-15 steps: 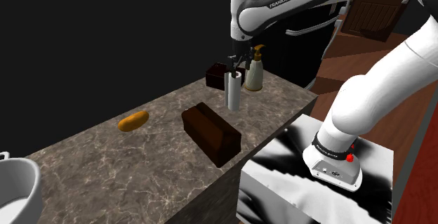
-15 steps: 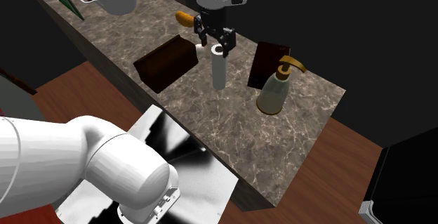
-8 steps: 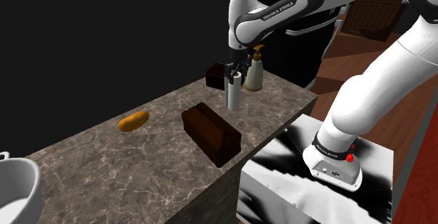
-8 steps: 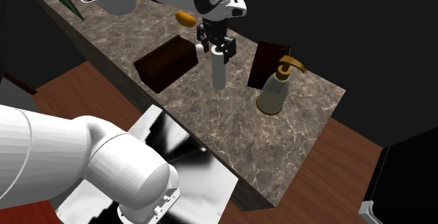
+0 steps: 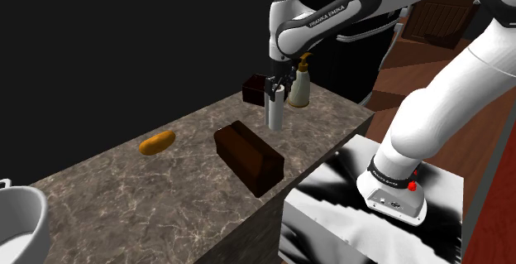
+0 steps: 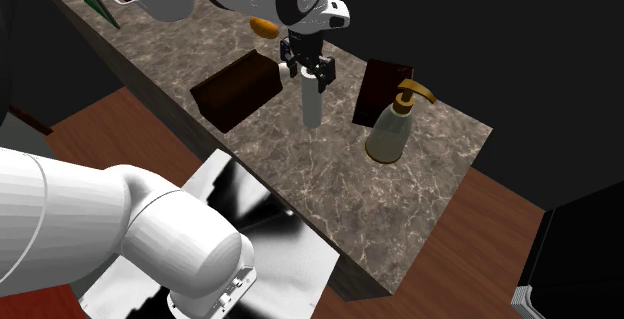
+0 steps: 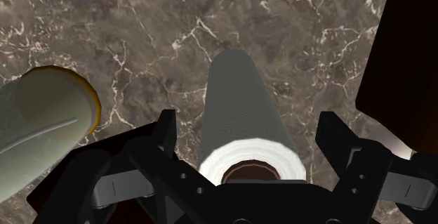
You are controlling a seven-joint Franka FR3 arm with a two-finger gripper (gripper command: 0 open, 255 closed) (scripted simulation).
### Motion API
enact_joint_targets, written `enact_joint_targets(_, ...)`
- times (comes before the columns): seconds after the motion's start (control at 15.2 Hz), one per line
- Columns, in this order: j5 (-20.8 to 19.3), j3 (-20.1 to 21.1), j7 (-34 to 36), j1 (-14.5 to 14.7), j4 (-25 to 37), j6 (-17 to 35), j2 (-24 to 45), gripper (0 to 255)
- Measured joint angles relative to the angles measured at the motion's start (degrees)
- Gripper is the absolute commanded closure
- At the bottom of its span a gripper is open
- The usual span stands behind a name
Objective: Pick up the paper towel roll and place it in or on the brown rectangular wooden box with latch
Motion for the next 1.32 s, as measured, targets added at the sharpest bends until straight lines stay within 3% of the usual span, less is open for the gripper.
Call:
enact_joint_targets(0.66,0.0,0.0,0.0,0.0,0.0,0.0,0.0,255)
enact_joint_targets(1.32,0.1,0.0,-0.1,0.0,4.4,-7.3,-2.9,255)
